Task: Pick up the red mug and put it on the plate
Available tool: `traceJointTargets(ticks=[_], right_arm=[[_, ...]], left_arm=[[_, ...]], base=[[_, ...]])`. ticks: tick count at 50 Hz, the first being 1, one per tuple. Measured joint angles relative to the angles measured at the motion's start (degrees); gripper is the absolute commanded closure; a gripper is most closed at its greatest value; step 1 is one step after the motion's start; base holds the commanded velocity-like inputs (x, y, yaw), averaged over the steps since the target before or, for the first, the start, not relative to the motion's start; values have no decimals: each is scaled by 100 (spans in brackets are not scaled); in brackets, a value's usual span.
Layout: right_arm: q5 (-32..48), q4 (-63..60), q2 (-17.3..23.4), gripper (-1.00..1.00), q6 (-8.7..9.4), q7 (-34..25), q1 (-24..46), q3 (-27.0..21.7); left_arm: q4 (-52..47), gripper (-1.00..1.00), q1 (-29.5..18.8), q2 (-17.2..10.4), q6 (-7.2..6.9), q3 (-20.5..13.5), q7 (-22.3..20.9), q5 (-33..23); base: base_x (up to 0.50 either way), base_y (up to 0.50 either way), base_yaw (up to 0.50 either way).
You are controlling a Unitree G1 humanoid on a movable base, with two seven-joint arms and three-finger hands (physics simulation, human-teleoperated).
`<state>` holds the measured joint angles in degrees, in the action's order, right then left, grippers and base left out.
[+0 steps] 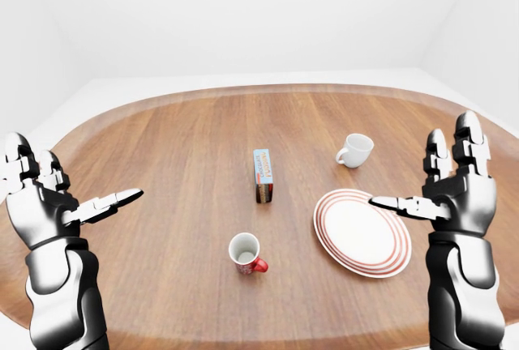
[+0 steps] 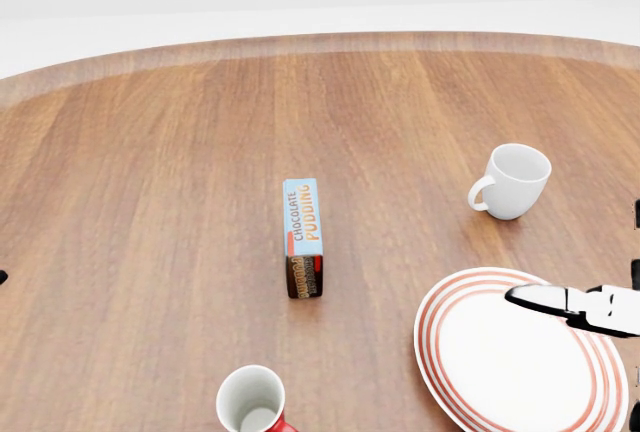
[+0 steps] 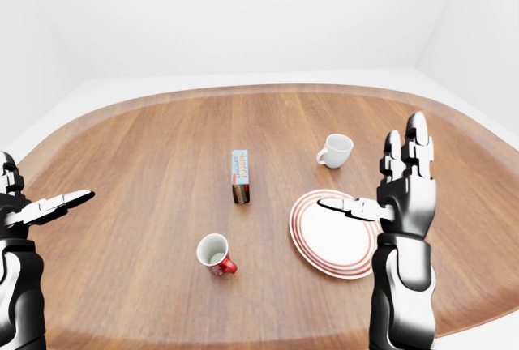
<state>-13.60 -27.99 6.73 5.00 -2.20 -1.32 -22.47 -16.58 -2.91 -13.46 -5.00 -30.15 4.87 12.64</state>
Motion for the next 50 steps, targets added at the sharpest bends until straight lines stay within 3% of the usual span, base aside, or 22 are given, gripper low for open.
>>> traceJointTargets(ticks=[22,32,50], right_arm=[[1600,293,-567,-100,-22,-197,-571,2668],[2080,1096,-614,-100,-313,-80,-759,3649],[2640,2440,-752,-100,-831,30,-789,4414]], left_arm=[[7,-100,-1,2,0,6,-8,3],[19,-100,1,6,0,10,-13,11],[27,-100,-7,6,0,28,-4,14]], base=[[0,0,0],[0,0,0],[0,0,0]])
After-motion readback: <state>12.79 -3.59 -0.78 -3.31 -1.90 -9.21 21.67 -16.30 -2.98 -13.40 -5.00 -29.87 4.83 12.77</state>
